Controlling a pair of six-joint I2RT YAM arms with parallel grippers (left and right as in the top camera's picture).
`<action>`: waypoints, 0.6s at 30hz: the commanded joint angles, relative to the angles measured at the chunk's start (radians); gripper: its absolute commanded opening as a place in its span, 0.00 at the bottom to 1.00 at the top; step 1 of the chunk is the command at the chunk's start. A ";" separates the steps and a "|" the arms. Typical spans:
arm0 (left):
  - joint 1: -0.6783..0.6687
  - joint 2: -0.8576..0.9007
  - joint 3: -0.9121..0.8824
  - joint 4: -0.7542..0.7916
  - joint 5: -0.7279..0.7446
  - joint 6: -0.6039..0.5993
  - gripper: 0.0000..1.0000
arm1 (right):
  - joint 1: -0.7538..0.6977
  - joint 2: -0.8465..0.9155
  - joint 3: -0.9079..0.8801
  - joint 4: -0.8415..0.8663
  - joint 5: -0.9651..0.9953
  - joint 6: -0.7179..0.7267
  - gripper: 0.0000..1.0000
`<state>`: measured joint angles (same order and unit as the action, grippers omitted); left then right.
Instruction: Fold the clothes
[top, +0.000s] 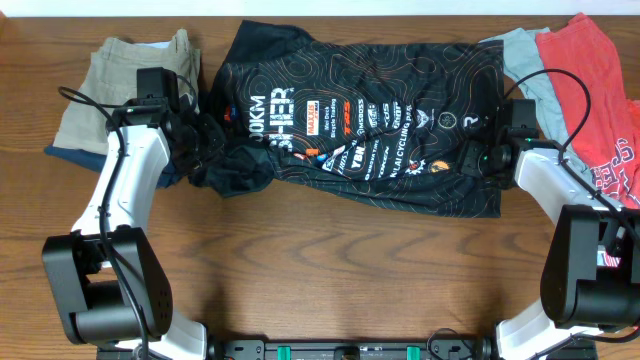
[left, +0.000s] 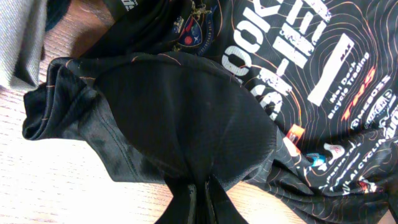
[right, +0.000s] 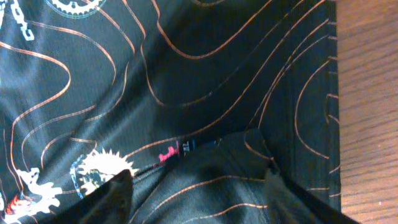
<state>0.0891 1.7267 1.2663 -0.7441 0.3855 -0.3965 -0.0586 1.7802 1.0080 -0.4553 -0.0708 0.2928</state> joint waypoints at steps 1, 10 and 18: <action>-0.002 0.006 0.000 -0.003 -0.006 -0.005 0.06 | 0.008 -0.011 -0.009 0.015 0.021 -0.002 0.56; -0.002 0.006 0.000 -0.003 -0.006 -0.005 0.06 | 0.008 -0.011 -0.027 0.024 0.021 -0.002 0.55; -0.002 0.006 0.000 -0.004 -0.006 -0.005 0.06 | 0.008 -0.011 -0.082 0.070 0.014 -0.002 0.44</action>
<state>0.0891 1.7267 1.2663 -0.7441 0.3855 -0.3965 -0.0586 1.7786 0.9512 -0.3901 -0.0555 0.2932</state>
